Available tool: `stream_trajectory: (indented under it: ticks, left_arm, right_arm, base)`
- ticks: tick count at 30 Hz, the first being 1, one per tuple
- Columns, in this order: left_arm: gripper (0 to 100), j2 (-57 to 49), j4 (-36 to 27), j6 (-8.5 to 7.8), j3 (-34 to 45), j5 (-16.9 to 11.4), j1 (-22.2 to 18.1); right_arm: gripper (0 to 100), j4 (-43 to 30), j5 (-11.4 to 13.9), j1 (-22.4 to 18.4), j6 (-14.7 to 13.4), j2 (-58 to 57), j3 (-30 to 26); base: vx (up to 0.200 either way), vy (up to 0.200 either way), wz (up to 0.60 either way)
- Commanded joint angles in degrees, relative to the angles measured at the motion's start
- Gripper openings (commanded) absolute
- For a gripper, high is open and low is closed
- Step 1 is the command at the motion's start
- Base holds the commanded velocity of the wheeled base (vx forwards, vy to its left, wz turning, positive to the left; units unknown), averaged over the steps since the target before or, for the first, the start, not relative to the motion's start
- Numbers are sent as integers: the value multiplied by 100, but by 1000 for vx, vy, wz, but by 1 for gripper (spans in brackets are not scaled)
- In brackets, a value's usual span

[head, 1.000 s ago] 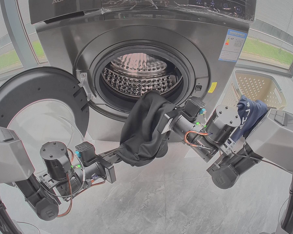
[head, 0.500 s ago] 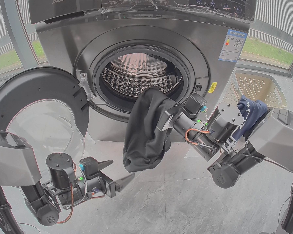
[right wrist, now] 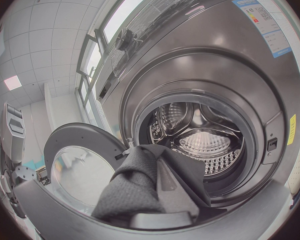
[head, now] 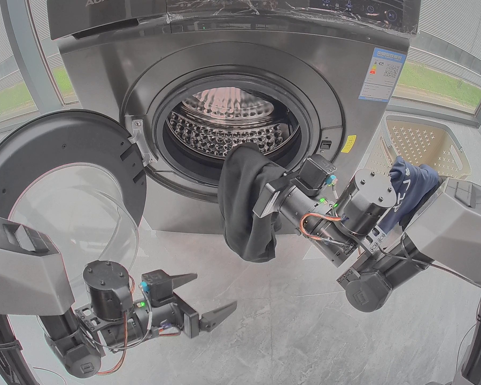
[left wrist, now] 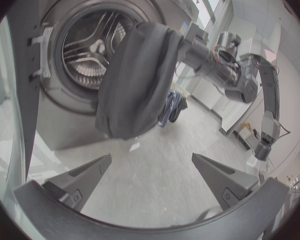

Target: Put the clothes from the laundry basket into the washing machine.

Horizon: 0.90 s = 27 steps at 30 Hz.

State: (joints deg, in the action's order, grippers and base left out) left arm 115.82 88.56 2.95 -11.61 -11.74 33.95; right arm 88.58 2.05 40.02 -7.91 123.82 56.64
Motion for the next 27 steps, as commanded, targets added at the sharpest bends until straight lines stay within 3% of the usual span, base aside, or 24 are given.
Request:
stream_trajectory:
  ticks: [1, 8, 15, 27]
  left_arm:
    - [100, 28, -6, 74, -1116, 67, 77]
    - [100, 485, -6, 83, -2179, 93, 68]
    - [100, 925, -23, 39, -2707, 181, 15]
    - [100, 1505, -23, 21, -3603, 585, -539]
  right_arm:
    - [0, 2, -3, 146, 0, 72, 5]
    - [0, -7, -11, 287, 0, 160, 5]
    - [0, -7, -143, 384, 0, 186, -12]
    - [0, 2, -205, 559, -9, 98, -241]
  base:
    - [0, 0, 0]
    - [0, 0, 0]
    - [0, 0, 0]
    - [0, 0, 0]
